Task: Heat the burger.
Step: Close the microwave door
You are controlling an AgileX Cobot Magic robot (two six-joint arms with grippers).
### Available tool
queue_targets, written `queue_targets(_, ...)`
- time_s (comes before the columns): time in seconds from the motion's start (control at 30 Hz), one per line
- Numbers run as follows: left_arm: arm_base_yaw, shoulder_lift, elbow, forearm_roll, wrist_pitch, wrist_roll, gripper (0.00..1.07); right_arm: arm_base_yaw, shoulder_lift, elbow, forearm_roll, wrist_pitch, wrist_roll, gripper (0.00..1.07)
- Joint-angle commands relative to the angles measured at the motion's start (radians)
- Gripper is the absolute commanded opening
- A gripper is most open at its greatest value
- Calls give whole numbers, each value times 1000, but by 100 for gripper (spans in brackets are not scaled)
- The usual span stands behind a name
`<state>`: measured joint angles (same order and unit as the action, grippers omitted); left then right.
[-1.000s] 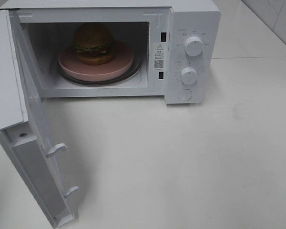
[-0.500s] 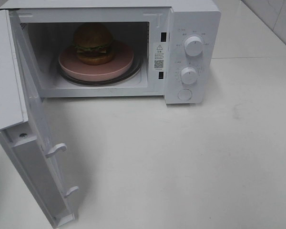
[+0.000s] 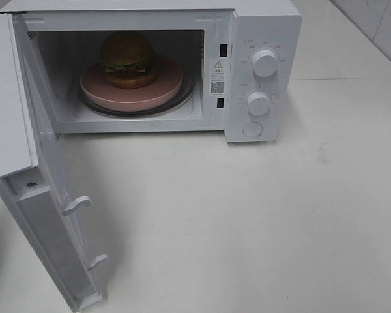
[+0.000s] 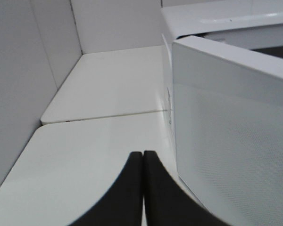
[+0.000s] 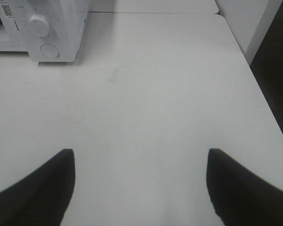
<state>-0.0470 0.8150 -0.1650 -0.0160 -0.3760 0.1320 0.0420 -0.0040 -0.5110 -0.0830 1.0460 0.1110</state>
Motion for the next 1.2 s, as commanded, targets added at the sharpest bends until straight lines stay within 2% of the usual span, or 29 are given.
queue_targets(0.03, -15, 29, 3, 22, -41, -4, 0, -5, -26, 1, 0, -4, 5, 74)
queue_targets(0.1, -43, 129, 3, 30, -114, -4, 0, -5, -26, 1, 0, -4, 5, 74)
queue_targets(0.23, -67, 206, 1, 30, -157, -4, 0, -5, -26, 1, 0, -4, 5, 74)
queue_targets(0.37, -130, 318, -19, 38, -179, -4, 0, -5, -26, 1, 0, -4, 5, 74)
queue_targets(0.6, -203, 417, -57, 74, -230, -13, 0, -5, -26, 1, 0, -4, 5, 74)
queue_targets(0.73, -250, 496, -90, 82, -258, -51, 0, -5, -26, 1, 0, -4, 5, 74)
queue_targets(1.2, -359, 649, -209, 97, -280, -52, 0, -5, -26, 1, 0, -4, 4, 74)
